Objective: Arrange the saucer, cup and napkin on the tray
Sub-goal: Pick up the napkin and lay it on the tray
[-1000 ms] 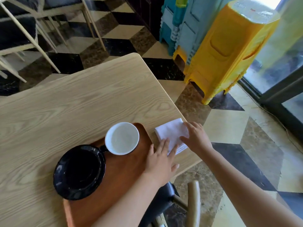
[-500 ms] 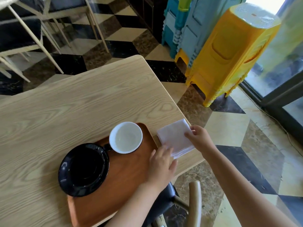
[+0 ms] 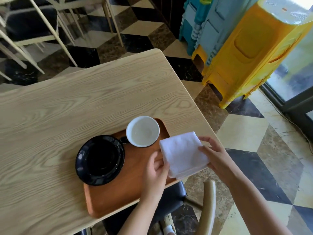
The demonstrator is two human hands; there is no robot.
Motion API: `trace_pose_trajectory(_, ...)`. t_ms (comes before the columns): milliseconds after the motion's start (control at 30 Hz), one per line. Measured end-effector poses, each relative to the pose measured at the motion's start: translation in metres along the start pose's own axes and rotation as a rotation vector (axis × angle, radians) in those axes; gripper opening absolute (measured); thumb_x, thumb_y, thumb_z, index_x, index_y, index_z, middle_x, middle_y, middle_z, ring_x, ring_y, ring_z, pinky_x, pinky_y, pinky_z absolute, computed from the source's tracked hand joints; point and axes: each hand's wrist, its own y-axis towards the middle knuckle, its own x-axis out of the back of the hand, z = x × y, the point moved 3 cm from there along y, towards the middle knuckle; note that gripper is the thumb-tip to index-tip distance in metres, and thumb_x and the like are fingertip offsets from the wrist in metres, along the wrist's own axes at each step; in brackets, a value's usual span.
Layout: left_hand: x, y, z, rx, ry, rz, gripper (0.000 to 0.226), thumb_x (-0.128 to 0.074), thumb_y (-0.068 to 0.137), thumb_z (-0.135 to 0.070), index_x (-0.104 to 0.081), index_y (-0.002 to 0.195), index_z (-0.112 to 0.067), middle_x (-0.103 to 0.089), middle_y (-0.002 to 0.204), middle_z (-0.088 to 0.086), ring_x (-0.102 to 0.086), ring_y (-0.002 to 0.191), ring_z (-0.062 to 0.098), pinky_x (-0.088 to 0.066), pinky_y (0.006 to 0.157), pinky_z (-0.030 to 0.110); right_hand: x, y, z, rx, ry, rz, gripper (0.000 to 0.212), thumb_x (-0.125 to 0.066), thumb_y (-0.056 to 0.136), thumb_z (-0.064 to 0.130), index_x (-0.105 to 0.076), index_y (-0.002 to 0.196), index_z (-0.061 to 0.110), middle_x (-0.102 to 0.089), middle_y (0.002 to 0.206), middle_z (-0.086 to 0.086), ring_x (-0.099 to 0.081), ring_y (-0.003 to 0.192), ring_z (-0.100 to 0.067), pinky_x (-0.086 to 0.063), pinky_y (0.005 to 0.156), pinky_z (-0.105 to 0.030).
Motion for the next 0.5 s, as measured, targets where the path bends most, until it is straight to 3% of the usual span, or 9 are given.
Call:
trace_pose_trajectory(100, 0.016, -0.009, 0.01, -0.007, 0.067, -0.05, 0.038, -0.062, 0.086, -0.01, -0.044, 0.116, -0.027, -0.064, 0.095, -0.01, -0.063, 0.081, -0.01, -0.047, 0.065, 0.01, -0.016, 0.001, -0.007, 0.004, -0.146, 0.048, 0.036, -0.039, 0.088, -0.001, -0.054, 0.11, 0.024, -0.065, 0.078, -0.003, -0.056, 0.068, -0.017, -0.041, 0.06, -0.027)
trace_pose_trajectory(233, 0.037, -0.013, 0.013, -0.094, 0.143, -0.186, 0.041, -0.064, 0.083, -0.005, -0.047, 0.116, -0.024, -0.066, 0.099, 0.001, -0.066, 0.085, 0.003, -0.053, 0.068, 0.019, -0.039, 0.006, -0.01, 0.116, -0.374, 0.089, 0.04, -0.046, 0.086, -0.001, -0.053, 0.118, 0.022, -0.067, 0.084, 0.001, -0.062, 0.074, -0.016, -0.048, 0.066, -0.027)
trace_pose_trajectory(400, 0.051, -0.012, 0.019, -0.2, 0.25, -0.243, 0.052, -0.065, 0.08, 0.0, -0.044, 0.115, -0.031, -0.057, 0.111, -0.012, -0.063, 0.096, 0.006, -0.056, 0.074, 0.024, -0.057, 0.012, -0.016, 0.222, -0.696, 0.058, 0.045, -0.056, 0.083, 0.007, -0.051, 0.124, 0.025, -0.057, 0.075, 0.015, -0.054, 0.068, 0.001, -0.039, 0.049, -0.007)
trace_pose_trajectory(500, 0.055, -0.011, 0.031, -0.244, 0.352, -0.244, 0.054, -0.066, 0.079, 0.002, -0.045, 0.123, -0.024, -0.057, 0.115, -0.003, -0.06, 0.103, 0.012, -0.057, 0.077, 0.029, -0.063, 0.008, -0.022, 0.227, -0.763, 0.07, 0.047, -0.055, 0.084, 0.008, -0.048, 0.127, 0.023, -0.059, 0.08, 0.007, -0.057, 0.072, -0.009, -0.045, 0.056, -0.01)
